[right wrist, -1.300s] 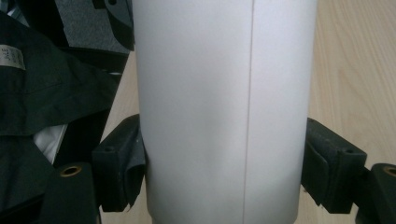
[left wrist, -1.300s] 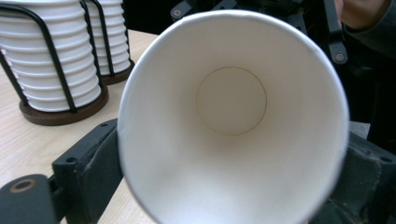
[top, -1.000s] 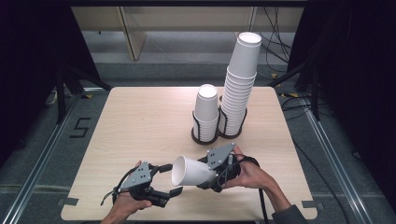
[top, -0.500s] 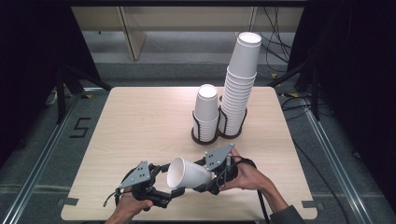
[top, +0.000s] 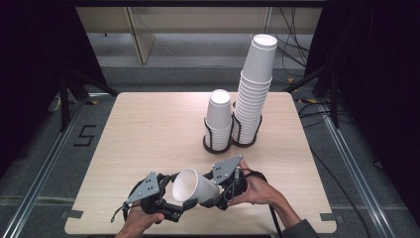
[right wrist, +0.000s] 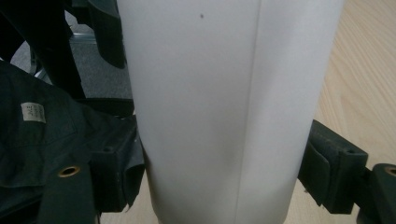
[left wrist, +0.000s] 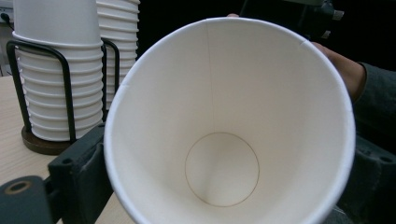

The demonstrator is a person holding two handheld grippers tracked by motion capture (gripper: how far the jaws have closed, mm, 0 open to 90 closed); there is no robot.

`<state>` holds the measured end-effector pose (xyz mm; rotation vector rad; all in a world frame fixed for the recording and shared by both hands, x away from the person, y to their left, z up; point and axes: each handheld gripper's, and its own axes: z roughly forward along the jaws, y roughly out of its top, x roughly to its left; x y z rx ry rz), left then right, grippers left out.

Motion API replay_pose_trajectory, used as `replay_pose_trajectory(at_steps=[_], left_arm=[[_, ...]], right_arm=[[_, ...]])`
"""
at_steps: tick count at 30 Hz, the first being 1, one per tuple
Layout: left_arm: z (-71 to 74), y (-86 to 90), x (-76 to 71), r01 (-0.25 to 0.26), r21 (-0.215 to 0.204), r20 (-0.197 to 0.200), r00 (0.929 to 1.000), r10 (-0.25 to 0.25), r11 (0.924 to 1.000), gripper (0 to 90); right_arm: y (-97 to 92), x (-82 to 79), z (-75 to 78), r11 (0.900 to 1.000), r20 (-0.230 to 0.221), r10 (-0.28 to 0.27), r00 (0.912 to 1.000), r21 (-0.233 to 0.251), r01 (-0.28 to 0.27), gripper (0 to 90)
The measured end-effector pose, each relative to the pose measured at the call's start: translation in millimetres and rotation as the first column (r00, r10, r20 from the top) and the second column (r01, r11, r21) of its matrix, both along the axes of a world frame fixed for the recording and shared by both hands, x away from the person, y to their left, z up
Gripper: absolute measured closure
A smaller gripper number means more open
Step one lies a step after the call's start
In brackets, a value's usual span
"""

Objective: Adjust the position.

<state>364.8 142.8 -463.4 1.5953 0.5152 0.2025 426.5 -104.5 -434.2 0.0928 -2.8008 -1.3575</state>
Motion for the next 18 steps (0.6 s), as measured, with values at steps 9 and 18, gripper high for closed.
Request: replay_pose_trajectory(at_steps=[9, 18], left_arm=[[-0.6, -0.8, -0.4, -0.001, -0.003, 0.011, 0.9999, 0.001, 1.0000, 9.4], [0.0, 1.6, 0.9, -0.022, 0.002, 0.007, 0.9997, 0.022, 0.9998, 16.0]], right_arm=[[7.7, -1.4, -7.2, 0.9999, -0.021, -0.010, 0.9997, 0.002, 0.010, 24.5], [9.7, 0.4, -11.6, 0.9984, -0.061, -0.054, 0.9967, 0.013, 0.055, 22.3]])
